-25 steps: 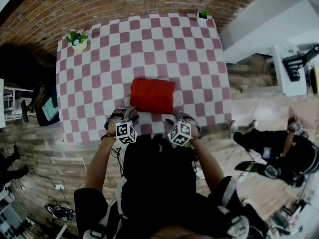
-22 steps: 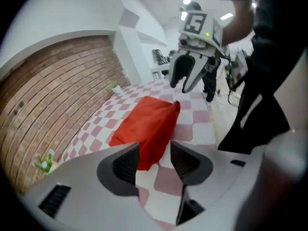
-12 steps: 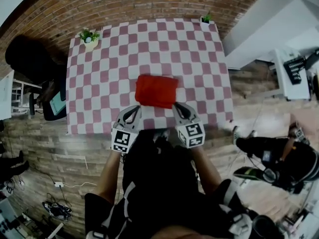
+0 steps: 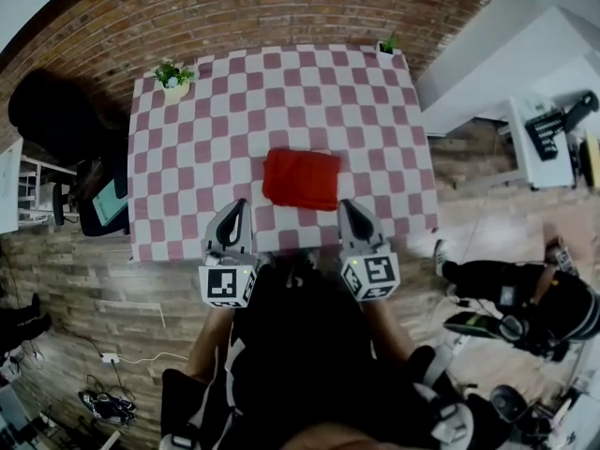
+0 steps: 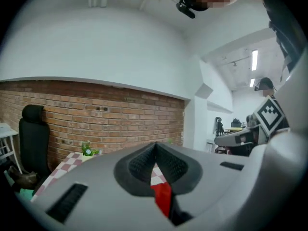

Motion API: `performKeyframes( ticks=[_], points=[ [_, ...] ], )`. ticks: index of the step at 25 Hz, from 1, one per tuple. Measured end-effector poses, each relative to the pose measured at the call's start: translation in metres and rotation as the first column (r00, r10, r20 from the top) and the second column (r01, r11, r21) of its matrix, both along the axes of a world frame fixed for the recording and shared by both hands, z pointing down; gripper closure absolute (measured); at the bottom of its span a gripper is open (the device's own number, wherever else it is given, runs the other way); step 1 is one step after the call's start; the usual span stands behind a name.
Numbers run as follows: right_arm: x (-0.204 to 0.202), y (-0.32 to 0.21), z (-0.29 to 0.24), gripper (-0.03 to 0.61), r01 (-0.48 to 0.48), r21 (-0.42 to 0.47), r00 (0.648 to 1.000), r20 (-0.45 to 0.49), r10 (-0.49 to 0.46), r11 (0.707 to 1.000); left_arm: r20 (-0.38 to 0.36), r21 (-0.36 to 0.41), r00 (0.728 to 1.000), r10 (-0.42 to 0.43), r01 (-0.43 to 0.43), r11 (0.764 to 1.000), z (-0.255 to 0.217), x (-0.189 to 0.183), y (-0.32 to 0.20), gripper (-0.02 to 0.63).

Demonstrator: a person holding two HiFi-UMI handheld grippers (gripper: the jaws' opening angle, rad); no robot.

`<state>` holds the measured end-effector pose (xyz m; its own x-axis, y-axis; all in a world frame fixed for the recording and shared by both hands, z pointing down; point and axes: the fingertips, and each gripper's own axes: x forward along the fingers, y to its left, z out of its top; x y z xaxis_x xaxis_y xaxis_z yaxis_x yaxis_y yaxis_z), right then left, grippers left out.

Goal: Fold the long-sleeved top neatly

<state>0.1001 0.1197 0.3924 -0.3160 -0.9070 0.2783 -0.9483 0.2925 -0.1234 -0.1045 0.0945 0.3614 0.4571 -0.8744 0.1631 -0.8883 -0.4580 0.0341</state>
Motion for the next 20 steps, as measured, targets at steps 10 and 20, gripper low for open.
performKeyframes(
  ticks=[10, 20],
  points=[
    [-0.021, 0.007, -0.010, 0.568, -0.070, 0.026, 0.996, -0.046, 0.071, 0.997, -0.003, 0.032, 0.999, 0.033, -0.033, 0.999, -0.013, -0.007, -0.002, 0.606],
    [-0.020, 0.003, -0.007, 0.569, -0.094, 0.016, 0.995, -0.044, 0.095, 0.995, -0.041, 0.027, 0.998, 0.055, -0.054, 0.998, -0.015, -0.005, -0.010, 0.606]
  ],
)
